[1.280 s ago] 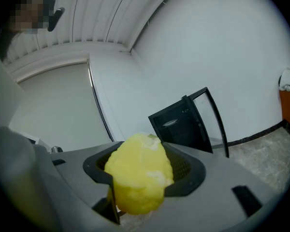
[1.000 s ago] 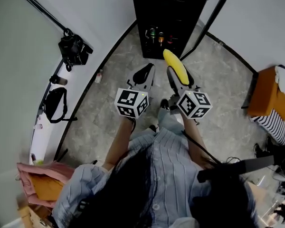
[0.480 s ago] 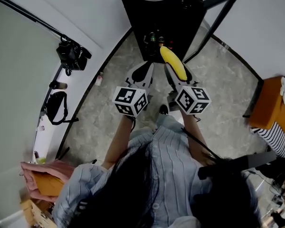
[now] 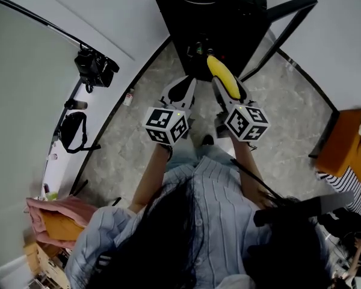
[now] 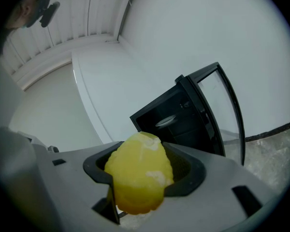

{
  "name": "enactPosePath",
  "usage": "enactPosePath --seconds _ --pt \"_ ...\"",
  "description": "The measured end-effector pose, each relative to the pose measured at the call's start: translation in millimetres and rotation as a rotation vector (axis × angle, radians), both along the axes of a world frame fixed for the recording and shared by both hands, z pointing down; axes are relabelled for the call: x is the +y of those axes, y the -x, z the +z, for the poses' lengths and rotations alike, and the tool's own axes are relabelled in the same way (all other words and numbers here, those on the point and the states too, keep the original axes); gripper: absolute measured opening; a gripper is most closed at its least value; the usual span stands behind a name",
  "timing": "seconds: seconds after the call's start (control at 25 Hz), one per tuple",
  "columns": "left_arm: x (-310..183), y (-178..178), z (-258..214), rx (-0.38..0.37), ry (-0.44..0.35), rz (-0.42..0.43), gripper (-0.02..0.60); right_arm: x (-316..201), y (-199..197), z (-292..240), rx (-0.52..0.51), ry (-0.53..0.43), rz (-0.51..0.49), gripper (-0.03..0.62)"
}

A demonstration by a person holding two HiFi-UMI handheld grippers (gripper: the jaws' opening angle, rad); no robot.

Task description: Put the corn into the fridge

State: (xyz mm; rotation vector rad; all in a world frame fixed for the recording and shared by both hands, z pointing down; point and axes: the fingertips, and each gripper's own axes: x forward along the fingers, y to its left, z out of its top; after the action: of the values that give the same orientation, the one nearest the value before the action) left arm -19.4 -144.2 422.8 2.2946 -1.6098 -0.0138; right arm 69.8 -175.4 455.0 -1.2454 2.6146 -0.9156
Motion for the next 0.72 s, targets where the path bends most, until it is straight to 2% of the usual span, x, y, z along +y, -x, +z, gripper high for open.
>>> enactPosePath --seconds 0.24,0.52,0.72 --pt "-30 4 17 -0.038 0.028 0.036 0.028 -23 5 20 0.007 0.043 0.021 0.258" --pt "-84 7 13 -0.074 -0.001 0.113 0.026 -68 13 21 0.022 0.035 0.070 0.257" --pt "-121 15 10 -0.063 -0.002 0.170 0.026 -109 18 24 0.036 0.040 0.129 0.258"
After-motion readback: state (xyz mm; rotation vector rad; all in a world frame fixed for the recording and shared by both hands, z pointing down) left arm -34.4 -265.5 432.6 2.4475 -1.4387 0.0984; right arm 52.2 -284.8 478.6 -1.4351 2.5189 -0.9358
